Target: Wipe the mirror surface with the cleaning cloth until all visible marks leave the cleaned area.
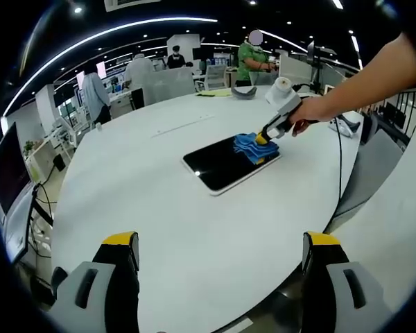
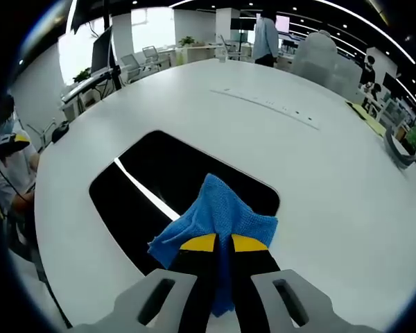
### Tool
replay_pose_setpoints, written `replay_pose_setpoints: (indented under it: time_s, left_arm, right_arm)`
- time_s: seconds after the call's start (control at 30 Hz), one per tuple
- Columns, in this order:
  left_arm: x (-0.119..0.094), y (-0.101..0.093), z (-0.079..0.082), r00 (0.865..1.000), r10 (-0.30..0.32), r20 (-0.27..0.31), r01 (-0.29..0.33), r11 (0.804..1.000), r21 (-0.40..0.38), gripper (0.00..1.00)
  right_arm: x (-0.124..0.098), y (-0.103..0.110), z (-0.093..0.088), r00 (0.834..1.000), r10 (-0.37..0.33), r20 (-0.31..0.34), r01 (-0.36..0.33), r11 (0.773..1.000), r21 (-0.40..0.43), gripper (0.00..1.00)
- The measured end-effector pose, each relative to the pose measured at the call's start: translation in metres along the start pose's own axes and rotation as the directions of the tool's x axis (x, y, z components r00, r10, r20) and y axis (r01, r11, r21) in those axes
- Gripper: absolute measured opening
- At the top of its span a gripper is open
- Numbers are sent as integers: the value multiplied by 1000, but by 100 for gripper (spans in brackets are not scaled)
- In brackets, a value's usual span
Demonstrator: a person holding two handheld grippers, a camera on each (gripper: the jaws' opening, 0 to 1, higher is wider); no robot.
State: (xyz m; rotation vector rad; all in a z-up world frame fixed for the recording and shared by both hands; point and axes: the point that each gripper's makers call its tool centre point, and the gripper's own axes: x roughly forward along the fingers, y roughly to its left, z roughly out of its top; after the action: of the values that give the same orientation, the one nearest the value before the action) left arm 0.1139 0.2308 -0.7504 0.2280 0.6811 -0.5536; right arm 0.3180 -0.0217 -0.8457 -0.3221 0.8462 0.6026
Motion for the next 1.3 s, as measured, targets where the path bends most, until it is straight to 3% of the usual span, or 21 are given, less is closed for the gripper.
replay_pose_setpoints:
  time_s: [1.3]
  left_arm:
    - [5,-17,7,999,-48,19,48,998,48,99]
  right_arm:
    - [-18,18,-22,999,23,28,-24,999,29,2]
